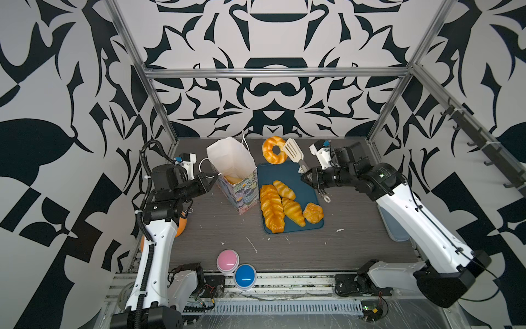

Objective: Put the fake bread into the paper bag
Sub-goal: 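Carry the ring bun with the tongs over the bag opening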

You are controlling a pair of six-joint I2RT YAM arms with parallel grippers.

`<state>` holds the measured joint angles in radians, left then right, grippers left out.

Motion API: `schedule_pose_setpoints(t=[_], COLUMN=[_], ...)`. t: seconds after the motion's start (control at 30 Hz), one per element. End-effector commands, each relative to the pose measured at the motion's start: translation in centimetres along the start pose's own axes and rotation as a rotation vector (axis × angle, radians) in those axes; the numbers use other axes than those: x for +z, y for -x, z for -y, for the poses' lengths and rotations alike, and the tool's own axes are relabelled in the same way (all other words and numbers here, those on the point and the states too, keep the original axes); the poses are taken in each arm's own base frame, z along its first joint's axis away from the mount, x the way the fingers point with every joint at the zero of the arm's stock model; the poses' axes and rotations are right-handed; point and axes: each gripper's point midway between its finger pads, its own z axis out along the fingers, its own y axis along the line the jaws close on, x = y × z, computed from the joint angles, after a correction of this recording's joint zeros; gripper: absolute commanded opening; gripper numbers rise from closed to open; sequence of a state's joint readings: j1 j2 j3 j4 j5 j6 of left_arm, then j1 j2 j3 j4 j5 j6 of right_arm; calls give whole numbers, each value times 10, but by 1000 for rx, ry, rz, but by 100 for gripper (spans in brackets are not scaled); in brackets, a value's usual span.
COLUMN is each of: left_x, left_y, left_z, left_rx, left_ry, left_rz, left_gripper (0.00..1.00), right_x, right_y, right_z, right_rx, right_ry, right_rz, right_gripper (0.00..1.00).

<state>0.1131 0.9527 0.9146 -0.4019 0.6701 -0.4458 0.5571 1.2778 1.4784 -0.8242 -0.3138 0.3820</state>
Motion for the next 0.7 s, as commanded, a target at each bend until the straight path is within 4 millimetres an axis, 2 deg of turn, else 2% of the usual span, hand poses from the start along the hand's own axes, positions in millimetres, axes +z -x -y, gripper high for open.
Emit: schedule_pose_setpoints(t=[0.0,0.3,0.67], left_x=[-1,-2,-4], left_y=[-1,-1,-3], left_z=[0,0,2], left_rx=[-5,-7,0], left_ry=[3,3,3], left_rz=[-3,-3,-2], left_gripper=[0,0,0], right_x=[-22,-17,7], right_y=[34,37,32], right_z=[-37,-75,-111], right_rx=[-81,-139,-186], right_ry=[102,201,276], right_rz=[142,150,106], right_gripper=[26,26,27])
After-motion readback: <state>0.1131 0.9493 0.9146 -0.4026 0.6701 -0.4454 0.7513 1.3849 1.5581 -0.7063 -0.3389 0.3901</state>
